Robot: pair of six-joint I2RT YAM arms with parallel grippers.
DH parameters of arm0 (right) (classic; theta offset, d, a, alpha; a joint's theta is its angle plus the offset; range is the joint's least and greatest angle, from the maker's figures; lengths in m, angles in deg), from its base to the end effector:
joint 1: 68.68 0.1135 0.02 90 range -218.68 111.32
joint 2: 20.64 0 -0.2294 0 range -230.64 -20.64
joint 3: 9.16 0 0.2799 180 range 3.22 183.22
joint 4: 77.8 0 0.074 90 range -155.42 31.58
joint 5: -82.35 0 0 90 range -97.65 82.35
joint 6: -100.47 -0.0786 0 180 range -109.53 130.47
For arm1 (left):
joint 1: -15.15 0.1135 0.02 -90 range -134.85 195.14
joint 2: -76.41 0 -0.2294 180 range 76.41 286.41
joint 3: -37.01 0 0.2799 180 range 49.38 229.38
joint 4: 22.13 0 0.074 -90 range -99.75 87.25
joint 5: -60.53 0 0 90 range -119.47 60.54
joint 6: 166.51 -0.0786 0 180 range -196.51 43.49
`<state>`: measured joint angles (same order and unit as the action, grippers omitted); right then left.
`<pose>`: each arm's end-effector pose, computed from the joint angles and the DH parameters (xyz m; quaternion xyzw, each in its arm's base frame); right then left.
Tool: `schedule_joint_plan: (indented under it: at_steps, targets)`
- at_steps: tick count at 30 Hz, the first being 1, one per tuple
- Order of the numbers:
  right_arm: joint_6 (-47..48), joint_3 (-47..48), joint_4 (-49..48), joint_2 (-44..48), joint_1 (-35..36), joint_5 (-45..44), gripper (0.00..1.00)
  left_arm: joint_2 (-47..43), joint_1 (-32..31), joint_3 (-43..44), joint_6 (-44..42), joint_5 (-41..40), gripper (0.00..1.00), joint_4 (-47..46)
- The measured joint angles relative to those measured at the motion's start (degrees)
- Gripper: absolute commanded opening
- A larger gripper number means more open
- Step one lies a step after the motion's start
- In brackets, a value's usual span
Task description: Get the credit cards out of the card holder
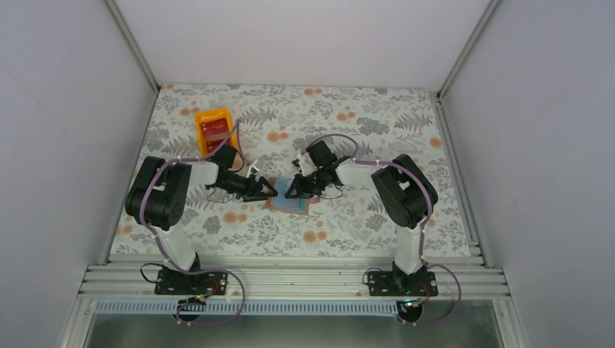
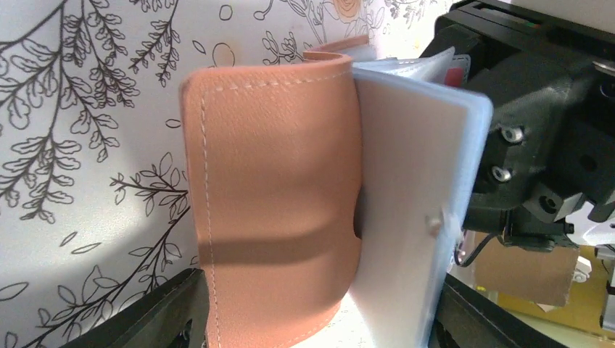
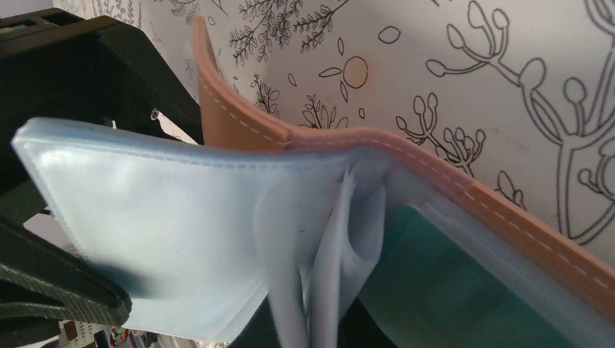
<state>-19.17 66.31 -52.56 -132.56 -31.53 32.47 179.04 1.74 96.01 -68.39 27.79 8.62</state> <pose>0.2838 0.2785 0.0420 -0.1433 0.9034 0.4041 0.0087 0.2805 -0.1348 0.0320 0.1052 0.8657 -0.4886 0.0285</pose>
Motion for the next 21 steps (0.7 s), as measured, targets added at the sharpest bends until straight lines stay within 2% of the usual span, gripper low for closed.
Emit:
schedule_joint_plan:
  at_steps: [9, 14, 21]
  targets:
    - [2.8, 3.3, 2.6, 0.6, -1.7, 0.6, 0.04, 0.3, -0.9, 1.6, -1.6, 1.6, 1.00, 1.3]
    - [6.5, 4.6, 4.9, 4.9, -3.2, 3.0, 0.04, -0.2, -1.2, 3.5, -4.7, 1.5, 1.00, 3.4]
    - [13.6, 8.5, 8.0, 11.3, -3.8, 6.9, 0.04, -3.7, -1.2, 11.4, -12.4, 5.3, 0.99, 9.8]
